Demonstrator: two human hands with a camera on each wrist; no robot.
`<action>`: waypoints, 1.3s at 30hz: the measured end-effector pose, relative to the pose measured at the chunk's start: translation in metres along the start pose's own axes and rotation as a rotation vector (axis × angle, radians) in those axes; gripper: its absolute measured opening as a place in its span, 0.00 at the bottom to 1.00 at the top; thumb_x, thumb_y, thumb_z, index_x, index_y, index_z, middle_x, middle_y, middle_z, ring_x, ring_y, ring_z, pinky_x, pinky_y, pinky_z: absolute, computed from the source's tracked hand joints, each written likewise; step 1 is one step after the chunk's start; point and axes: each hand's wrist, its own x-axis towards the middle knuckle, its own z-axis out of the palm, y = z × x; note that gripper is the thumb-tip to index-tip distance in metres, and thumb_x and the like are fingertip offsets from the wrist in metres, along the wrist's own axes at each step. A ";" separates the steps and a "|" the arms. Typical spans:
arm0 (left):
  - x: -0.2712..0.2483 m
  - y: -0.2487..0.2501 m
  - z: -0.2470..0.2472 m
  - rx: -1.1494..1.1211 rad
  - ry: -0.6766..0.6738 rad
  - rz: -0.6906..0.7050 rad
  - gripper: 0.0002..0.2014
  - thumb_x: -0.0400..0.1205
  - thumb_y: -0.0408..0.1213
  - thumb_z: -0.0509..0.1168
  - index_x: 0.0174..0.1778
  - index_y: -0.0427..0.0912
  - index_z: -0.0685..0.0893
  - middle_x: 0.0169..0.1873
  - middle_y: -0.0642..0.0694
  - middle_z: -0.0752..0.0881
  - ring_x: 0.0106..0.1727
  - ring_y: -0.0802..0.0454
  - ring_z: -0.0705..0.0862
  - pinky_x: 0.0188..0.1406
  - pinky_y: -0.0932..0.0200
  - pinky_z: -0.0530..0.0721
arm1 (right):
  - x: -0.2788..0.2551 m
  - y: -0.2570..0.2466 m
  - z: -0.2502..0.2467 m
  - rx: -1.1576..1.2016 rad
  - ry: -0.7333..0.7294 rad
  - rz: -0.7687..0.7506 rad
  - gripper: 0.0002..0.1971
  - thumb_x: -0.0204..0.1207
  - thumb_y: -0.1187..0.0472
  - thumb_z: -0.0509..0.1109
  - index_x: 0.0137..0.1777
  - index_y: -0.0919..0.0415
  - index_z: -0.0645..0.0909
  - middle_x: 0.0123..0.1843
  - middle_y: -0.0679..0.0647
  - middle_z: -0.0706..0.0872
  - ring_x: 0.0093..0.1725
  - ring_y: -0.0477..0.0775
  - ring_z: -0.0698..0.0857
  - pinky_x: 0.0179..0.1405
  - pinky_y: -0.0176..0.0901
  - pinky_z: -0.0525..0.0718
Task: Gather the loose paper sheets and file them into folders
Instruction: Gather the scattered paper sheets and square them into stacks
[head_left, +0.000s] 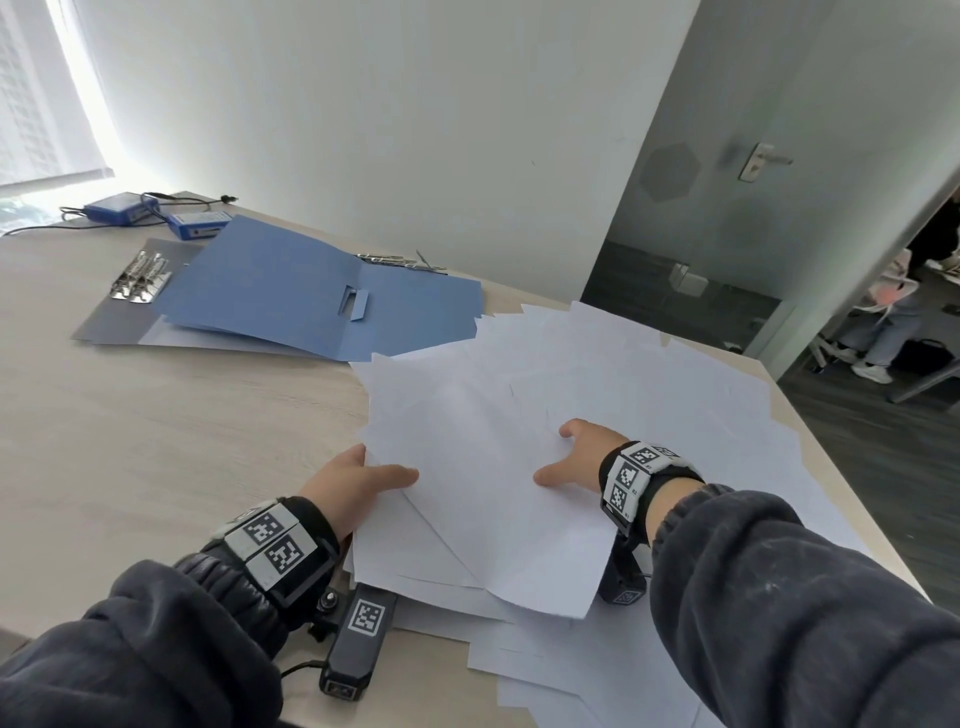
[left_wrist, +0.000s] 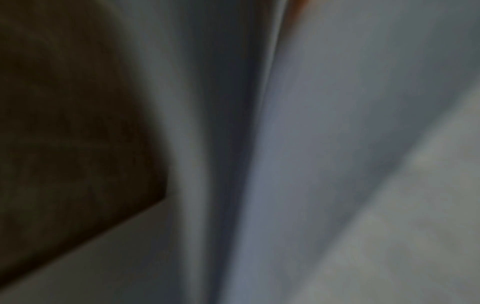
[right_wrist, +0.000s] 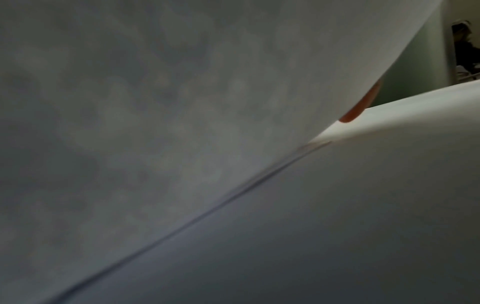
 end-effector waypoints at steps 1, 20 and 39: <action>0.001 0.000 0.000 -0.028 -0.026 0.006 0.25 0.61 0.37 0.75 0.55 0.39 0.85 0.43 0.42 0.93 0.45 0.38 0.91 0.53 0.41 0.88 | -0.001 0.000 0.000 0.005 -0.006 0.009 0.45 0.67 0.36 0.79 0.81 0.50 0.67 0.75 0.52 0.78 0.71 0.58 0.80 0.70 0.50 0.79; 0.006 -0.004 0.000 -0.136 -0.031 0.008 0.21 0.67 0.28 0.73 0.57 0.40 0.85 0.43 0.42 0.93 0.43 0.40 0.90 0.40 0.51 0.86 | -0.007 -0.005 0.001 0.079 -0.011 -0.014 0.18 0.70 0.46 0.81 0.51 0.53 0.79 0.55 0.51 0.84 0.53 0.54 0.84 0.52 0.46 0.82; 0.005 -0.005 -0.001 -0.036 0.039 -0.015 0.18 0.71 0.34 0.72 0.58 0.41 0.85 0.51 0.39 0.92 0.53 0.35 0.89 0.63 0.36 0.84 | -0.008 0.011 0.007 0.290 0.055 -0.047 0.12 0.76 0.54 0.76 0.36 0.55 0.78 0.39 0.54 0.84 0.39 0.56 0.82 0.43 0.43 0.79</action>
